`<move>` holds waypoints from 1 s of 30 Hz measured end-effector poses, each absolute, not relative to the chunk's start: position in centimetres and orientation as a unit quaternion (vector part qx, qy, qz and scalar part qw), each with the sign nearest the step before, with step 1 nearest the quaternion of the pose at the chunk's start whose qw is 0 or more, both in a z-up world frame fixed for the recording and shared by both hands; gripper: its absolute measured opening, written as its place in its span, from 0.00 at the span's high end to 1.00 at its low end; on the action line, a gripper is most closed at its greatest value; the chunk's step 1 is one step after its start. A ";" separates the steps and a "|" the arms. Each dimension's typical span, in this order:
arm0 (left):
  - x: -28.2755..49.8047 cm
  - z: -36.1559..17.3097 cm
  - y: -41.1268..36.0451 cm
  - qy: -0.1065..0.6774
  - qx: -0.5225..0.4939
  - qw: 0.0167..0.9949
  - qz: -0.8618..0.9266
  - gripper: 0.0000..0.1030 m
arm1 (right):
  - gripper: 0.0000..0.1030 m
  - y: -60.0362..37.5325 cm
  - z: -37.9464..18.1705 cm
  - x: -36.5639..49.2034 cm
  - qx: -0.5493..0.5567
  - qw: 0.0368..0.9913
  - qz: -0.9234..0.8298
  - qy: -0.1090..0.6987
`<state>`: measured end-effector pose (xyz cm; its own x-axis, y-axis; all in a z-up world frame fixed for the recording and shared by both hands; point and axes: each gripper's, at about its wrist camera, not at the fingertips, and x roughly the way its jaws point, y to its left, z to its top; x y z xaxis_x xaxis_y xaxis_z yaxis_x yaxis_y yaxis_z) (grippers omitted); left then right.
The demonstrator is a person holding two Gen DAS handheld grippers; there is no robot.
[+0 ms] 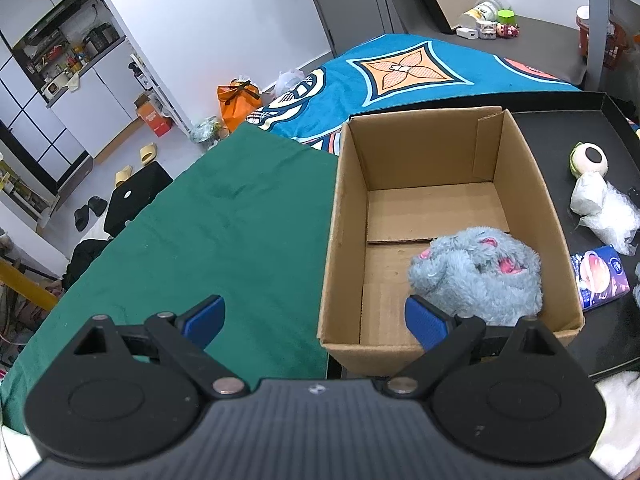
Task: Organize soft objects
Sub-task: 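Grasp the blue denim plush on the tray with the right tool, then carry the denim plush with the right tool into the box and release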
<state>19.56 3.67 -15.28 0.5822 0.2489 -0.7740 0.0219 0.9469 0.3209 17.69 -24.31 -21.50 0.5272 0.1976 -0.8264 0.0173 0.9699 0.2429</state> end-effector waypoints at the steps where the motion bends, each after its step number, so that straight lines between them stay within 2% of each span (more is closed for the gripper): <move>1: 19.5 -15.2 3.7 0.451 0.149 0.878 0.064 0.07 | 0.75 -24.3 -21.3 17.8 0.111 0.870 0.052 0.478; 30: 18.8 -14.6 4.8 0.420 0.119 0.898 0.051 0.10 | 0.75 -21.9 -16.0 18.4 0.101 0.930 0.104 0.337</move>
